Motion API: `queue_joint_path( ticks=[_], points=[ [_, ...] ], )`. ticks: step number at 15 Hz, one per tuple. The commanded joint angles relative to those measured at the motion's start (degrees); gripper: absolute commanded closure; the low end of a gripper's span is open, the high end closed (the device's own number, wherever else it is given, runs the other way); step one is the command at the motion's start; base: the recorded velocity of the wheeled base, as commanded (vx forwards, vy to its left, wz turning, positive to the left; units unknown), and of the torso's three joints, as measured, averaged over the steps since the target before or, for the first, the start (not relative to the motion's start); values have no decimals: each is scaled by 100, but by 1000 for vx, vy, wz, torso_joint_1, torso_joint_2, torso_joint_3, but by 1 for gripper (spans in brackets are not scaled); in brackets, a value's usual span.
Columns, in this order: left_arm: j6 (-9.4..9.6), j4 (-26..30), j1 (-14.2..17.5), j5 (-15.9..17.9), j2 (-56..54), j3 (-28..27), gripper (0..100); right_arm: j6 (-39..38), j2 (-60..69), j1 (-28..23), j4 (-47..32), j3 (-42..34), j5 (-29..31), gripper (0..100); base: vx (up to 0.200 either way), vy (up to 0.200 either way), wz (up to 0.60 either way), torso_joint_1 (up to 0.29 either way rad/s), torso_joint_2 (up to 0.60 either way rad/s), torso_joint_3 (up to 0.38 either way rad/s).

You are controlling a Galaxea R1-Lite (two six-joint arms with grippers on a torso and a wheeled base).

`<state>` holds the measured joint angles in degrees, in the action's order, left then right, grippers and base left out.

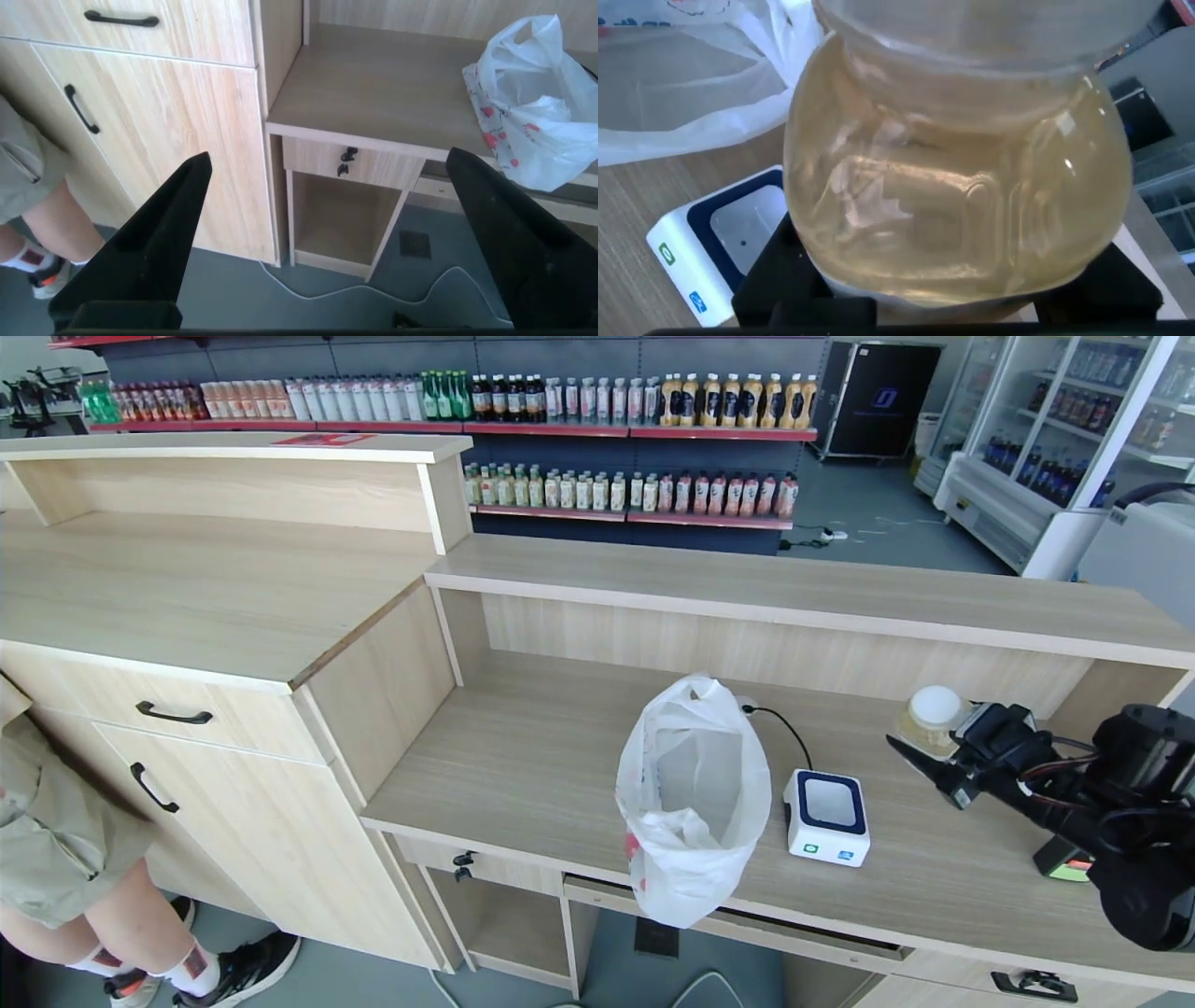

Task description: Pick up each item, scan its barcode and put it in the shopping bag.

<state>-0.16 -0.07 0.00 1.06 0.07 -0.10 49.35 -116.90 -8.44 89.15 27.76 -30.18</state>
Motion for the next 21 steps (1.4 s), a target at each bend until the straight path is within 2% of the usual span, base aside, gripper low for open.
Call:
queue_joint_path(
  ticks=[1,9,21],
  points=[
    [-2,-1,0,-1,1,1,0,5,-422,0,85,89,-58,100,0,0,0,0,0,0],
    [-2,-1,0,-1,1,1,0,5,-1134,44,85,933,-251,100,0,0,0,0,0,0],
    [-2,-1,0,-1,1,1,0,-39,-1854,202,85,1812,-401,100,0,0,0,0,0,0]
  ],
)
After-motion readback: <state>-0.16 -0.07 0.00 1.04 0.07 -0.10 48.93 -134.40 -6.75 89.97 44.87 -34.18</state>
